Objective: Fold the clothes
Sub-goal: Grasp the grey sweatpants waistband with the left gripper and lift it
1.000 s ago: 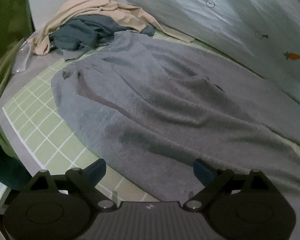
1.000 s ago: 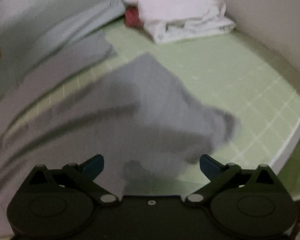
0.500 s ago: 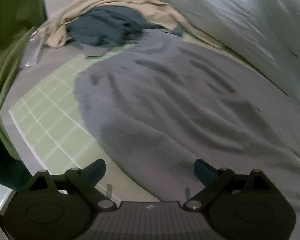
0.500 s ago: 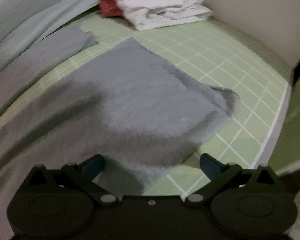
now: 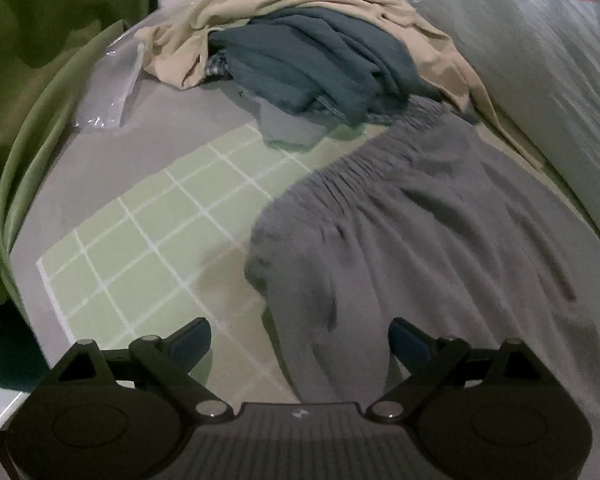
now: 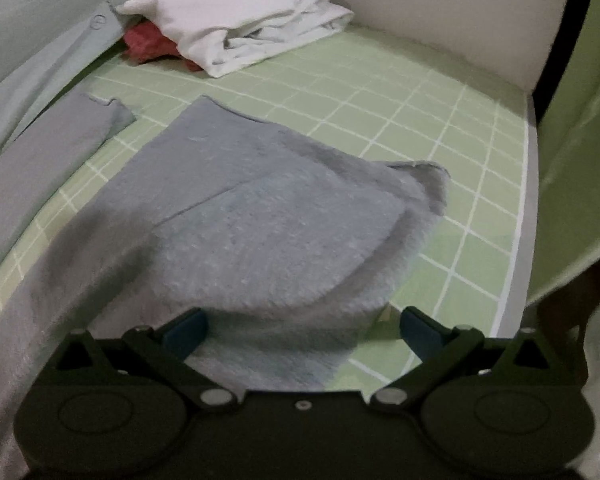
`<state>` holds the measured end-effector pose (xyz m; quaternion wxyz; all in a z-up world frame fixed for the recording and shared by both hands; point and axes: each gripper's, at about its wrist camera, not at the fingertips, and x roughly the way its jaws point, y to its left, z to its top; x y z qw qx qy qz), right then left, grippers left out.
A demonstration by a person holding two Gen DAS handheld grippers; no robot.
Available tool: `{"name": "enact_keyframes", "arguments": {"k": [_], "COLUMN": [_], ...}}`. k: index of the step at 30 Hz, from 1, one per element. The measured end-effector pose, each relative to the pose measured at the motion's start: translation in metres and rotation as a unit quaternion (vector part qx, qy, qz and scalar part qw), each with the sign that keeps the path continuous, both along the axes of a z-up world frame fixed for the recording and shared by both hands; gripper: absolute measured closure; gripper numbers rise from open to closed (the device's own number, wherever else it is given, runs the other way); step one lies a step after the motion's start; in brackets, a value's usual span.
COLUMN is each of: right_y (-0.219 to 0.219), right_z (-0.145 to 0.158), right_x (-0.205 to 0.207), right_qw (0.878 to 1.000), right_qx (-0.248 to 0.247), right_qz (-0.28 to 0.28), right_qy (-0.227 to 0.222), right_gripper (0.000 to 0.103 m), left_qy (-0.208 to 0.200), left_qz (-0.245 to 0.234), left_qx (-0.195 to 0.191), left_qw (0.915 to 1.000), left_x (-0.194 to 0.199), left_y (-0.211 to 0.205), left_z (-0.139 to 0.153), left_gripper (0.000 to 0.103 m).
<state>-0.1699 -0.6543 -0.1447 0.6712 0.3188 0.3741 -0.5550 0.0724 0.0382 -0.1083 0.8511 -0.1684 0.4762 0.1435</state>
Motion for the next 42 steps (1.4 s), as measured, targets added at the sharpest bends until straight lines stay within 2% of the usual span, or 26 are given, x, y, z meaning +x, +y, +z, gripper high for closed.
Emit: {"name": "enact_keyframes", "arguments": {"k": [4,6,8,9,10,11,12,13,14,18,24,28,32,35,38,42], "right_y": [-0.005,-0.006,-0.006,-0.006,-0.005,-0.005,-0.008,-0.011,-0.014,-0.018,-0.012,-0.008,-0.004,-0.014,-0.025,-0.036], "right_z": [0.001,0.002,0.004,0.007,0.009,0.012,0.013,0.015,0.017,0.025,0.055,0.091,0.131,0.135,0.136,0.146], "right_x": [0.002,0.001,0.001,0.001,0.001,0.000,-0.002,-0.003,-0.006,-0.025,-0.049,-0.061,-0.063,-0.048,-0.038,-0.007], "right_qw": [1.000,1.000,1.000,1.000,1.000,1.000,1.000,1.000,0.999,0.995,0.987,0.977,0.963,0.967,0.958,0.957], "right_qx": [0.013,0.015,0.013,0.007,0.001,-0.003,0.004,0.011,0.018,0.031,0.012,-0.002,-0.019,-0.043,-0.029,-0.046], "right_qz": [-0.009,-0.012,-0.015,-0.011,-0.007,-0.003,0.003,0.008,0.013,-0.012,-0.021,-0.016,0.011,0.027,0.021,0.048], "right_qy": [0.001,-0.001,-0.003,-0.004,-0.005,-0.007,-0.016,-0.025,-0.034,-0.093,-0.157,-0.211,-0.267,-0.248,-0.285,-0.281], "right_gripper": [0.000,0.001,0.008,0.023,0.041,0.050,0.070,0.097,0.099,0.100,0.100,0.101,0.101,0.101,0.101,0.101], "left_qy": [-0.006,-0.008,-0.007,-0.006,-0.005,-0.004,-0.004,-0.005,-0.008,-0.036,-0.074,-0.106,-0.147,-0.152,-0.157,-0.167], "left_qz": [0.001,0.005,0.015,0.022,0.031,0.038,0.044,0.050,0.054,0.082,0.104,0.126,0.133,0.140,0.140,0.122], "left_qx": [-0.020,-0.025,-0.031,-0.034,-0.035,-0.033,-0.030,-0.029,-0.032,-0.047,-0.024,-0.018,0.006,0.010,0.008,0.020], "left_qw": [0.9998,0.9997,0.9994,0.9992,0.9989,0.9987,0.9986,0.9983,0.9980,0.9949,0.9916,0.9862,0.9802,0.9783,0.9777,0.9782], "left_x": [0.015,0.020,0.022,0.022,0.022,0.021,0.020,0.019,0.018,0.003,-0.020,-0.040,-0.058,-0.052,-0.040,-0.016], "left_y": [0.004,0.003,0.003,0.004,0.004,0.004,0.004,0.005,0.007,0.013,0.019,0.025,0.021,0.019,0.013,0.000], "left_z": [-0.004,-0.004,-0.005,-0.005,-0.005,-0.004,-0.003,-0.002,-0.001,0.009,0.039,0.072,0.106,0.111,0.114,0.120], "left_gripper": [0.010,0.018,0.035,0.036,0.043,0.056,0.064,0.080,0.085,0.093,0.095,0.096,0.096,0.096,0.096,0.096]}}
